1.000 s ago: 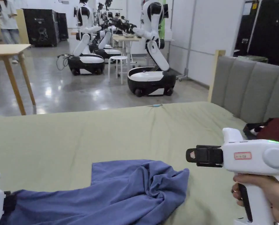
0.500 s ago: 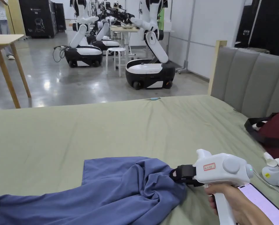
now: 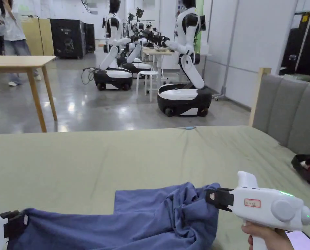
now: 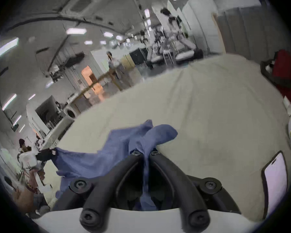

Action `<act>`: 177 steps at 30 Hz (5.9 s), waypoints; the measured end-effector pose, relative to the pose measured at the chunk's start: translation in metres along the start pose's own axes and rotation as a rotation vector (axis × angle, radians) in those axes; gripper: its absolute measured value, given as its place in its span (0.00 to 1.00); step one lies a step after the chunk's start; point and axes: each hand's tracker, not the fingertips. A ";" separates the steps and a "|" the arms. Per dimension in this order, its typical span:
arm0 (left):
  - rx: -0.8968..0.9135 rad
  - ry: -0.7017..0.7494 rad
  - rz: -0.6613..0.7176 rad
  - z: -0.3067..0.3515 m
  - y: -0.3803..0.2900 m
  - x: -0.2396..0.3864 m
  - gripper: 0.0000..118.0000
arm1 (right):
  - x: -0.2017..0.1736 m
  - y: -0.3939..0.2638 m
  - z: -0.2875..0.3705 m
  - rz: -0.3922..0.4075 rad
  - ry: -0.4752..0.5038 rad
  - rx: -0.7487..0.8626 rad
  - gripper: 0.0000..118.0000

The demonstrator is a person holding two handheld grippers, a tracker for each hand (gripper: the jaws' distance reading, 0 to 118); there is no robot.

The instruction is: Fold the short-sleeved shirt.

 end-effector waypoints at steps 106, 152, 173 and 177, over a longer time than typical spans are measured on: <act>-0.183 0.126 -0.097 0.235 -0.111 -0.079 1.00 | -0.096 -0.134 0.231 0.317 -0.245 -0.220 0.95; -0.139 0.188 0.044 0.201 -0.125 -0.056 0.00 | -0.141 -0.094 0.209 0.372 0.039 -0.043 0.00; -0.092 0.084 0.064 0.216 -0.112 -0.039 0.00 | -0.065 -0.043 -0.126 0.485 -0.001 -0.573 0.86; -0.088 0.085 0.068 0.213 -0.110 -0.038 0.00 | -0.077 -0.061 -0.121 0.549 -0.036 -0.541 0.62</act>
